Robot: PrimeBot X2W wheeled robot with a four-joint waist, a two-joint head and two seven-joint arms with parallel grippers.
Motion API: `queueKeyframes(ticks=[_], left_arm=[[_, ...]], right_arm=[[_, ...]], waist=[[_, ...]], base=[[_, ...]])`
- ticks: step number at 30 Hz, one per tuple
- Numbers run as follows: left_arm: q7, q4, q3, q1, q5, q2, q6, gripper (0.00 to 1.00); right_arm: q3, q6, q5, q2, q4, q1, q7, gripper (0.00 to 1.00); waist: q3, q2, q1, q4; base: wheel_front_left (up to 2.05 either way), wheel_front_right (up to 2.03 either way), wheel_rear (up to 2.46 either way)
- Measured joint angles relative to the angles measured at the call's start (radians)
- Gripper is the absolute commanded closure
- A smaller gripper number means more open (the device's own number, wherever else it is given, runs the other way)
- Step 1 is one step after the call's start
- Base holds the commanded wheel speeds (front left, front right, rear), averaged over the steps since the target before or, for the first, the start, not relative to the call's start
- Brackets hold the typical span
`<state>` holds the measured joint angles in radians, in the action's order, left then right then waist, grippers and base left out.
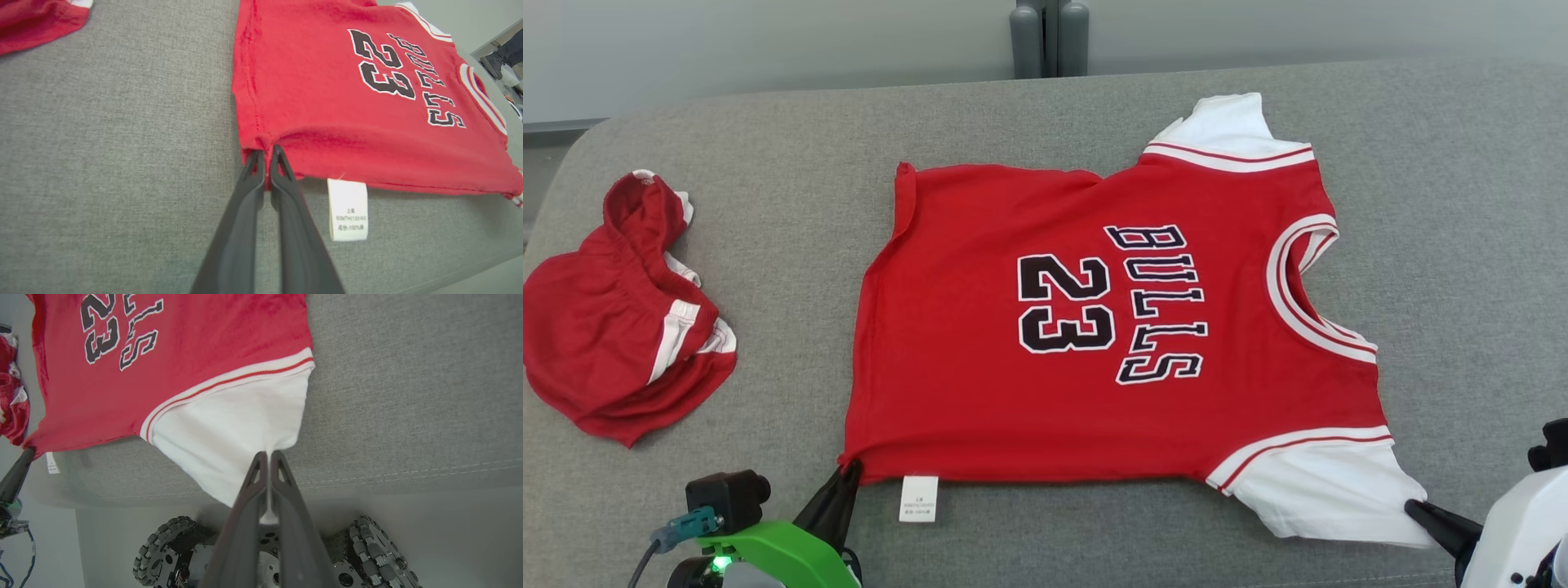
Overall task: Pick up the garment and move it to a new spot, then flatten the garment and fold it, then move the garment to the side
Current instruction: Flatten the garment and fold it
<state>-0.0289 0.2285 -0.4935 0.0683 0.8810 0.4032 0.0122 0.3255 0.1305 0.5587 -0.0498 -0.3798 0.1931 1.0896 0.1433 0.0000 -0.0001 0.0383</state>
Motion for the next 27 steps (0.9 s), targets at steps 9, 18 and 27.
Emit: queueKeyframes(ticks=[9,18,27], left_arm=[[-0.032,-0.068,0.016,0.013,0.018,-0.016,-0.013,1.00],[-0.004,-0.144,0.063,0.258,0.059,-0.021,-0.083,1.00],[0.081,-0.129,0.062,0.578,0.082,-0.041,-0.119,1.00]], right_arm=[[-0.019,0.000,-0.004,0.000,-0.007,-0.110,-0.168,1.00],[-0.076,0.000,-0.047,-0.053,-0.027,-0.386,-0.327,1.00],[-0.186,0.000,-0.068,-0.140,0.016,-0.694,-0.426,1.00]], waist=[[0.008,0.0000,0.0000,-0.005],[0.015,0.0000,0.0000,-0.009],[0.049,0.0000,0.0000,-0.035]], base=[[0.00,0.00,0.00],[0.00,0.00,0.00],[0.00,0.00,0.00]])
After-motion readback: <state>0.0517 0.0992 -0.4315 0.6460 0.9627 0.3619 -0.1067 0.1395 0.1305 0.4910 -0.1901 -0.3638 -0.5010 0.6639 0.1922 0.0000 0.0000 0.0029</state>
